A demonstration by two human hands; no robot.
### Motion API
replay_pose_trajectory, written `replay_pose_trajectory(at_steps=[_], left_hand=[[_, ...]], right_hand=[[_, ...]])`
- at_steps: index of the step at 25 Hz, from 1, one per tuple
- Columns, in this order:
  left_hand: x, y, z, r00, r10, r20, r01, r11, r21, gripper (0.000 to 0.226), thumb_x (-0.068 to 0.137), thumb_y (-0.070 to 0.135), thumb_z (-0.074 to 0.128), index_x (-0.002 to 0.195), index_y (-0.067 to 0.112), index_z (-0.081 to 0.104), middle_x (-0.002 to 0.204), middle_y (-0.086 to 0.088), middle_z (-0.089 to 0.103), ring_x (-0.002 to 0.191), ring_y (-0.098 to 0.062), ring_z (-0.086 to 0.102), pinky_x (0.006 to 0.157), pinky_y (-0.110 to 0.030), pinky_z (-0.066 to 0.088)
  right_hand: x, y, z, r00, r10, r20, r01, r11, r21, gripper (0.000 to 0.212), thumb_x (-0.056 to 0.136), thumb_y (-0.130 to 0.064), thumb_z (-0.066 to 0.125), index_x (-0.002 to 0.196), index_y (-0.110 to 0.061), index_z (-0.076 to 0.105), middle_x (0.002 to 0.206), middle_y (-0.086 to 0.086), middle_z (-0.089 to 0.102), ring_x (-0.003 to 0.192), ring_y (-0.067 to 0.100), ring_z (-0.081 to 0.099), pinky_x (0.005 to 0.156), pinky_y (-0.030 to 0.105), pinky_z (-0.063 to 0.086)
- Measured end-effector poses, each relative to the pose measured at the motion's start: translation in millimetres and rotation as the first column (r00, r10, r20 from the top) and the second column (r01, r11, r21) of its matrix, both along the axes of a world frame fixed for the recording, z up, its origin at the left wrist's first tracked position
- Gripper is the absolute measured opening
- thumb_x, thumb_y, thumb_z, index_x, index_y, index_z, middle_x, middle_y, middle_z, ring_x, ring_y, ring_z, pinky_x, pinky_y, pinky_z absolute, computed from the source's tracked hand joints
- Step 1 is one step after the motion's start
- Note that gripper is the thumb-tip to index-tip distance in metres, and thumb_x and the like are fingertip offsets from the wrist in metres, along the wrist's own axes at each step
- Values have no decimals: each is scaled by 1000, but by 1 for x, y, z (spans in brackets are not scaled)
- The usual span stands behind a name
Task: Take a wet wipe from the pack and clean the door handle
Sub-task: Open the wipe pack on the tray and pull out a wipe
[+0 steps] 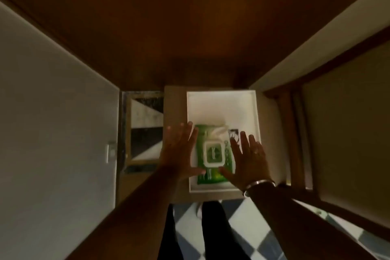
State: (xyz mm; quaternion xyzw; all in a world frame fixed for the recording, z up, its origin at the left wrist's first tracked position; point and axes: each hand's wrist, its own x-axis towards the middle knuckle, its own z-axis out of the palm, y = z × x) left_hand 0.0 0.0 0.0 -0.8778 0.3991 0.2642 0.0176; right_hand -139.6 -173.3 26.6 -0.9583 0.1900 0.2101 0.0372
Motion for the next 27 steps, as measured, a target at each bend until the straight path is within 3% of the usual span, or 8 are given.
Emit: replay_pose_trajectory(at_steps=[4,7,11,14,18,23,25,27], left_hand=[[7,-18,-26,998,-55,-26,55,998,18,134,49,83,59,149,14,3,158,-12,5,142,-30,-5,102,-51,-31],[7,-25,-41,985,-165,-41,166,986,7,134,51,84,58,149,11,2,157,-14,8,142,-30,-6,105,-55,-24],[13,-25,-50,980,-193,-56,195,980,34,134,52,92,40,148,7,0,157,-15,8,142,-30,-5,101,-54,-32],[14,-25,-51,975,-201,-92,207,977,57,134,50,93,30,148,6,0,157,-15,9,142,-32,-1,100,-56,-32],[15,-25,-51,972,-221,-85,225,974,37,134,52,90,40,148,4,5,155,-18,14,142,-34,3,101,-57,-30],[14,-25,-47,974,-214,-70,216,976,16,140,49,92,47,148,5,1,156,-17,12,141,-29,-3,101,-54,-31],[11,-26,-47,978,-205,-43,206,978,31,142,47,93,46,148,5,0,156,-18,11,141,-28,-4,103,-55,-29],[10,-27,-45,977,-213,4,212,976,48,141,48,94,43,147,5,-1,157,-17,9,142,-30,-2,104,-56,-26]], right_hand=[[11,14,-37,998,-58,6,57,992,113,85,77,-57,67,146,-10,46,136,20,57,115,37,62,90,46,54],[28,28,-53,985,-173,-20,174,972,159,82,84,-59,57,149,-15,36,135,16,53,113,31,59,84,41,53],[53,34,-60,943,-334,-4,329,928,175,72,76,-65,61,125,-13,48,115,13,53,96,29,58,71,36,50],[66,35,-63,912,-409,-24,404,890,210,69,73,-63,64,116,-11,48,111,13,50,94,33,58,72,38,50],[64,37,-57,893,-450,-17,439,860,261,62,73,-54,63,116,-11,51,111,13,50,92,32,56,74,37,52],[23,8,-43,864,-492,108,355,748,561,41,94,-20,44,128,0,58,112,20,67,98,29,67,81,34,57],[10,-11,-41,839,-535,97,407,737,540,35,102,-14,36,115,5,62,93,18,70,89,34,70,74,32,54],[3,-24,-45,843,-538,-5,476,743,471,37,105,-17,34,110,4,63,90,19,68,88,36,69,74,29,48]])
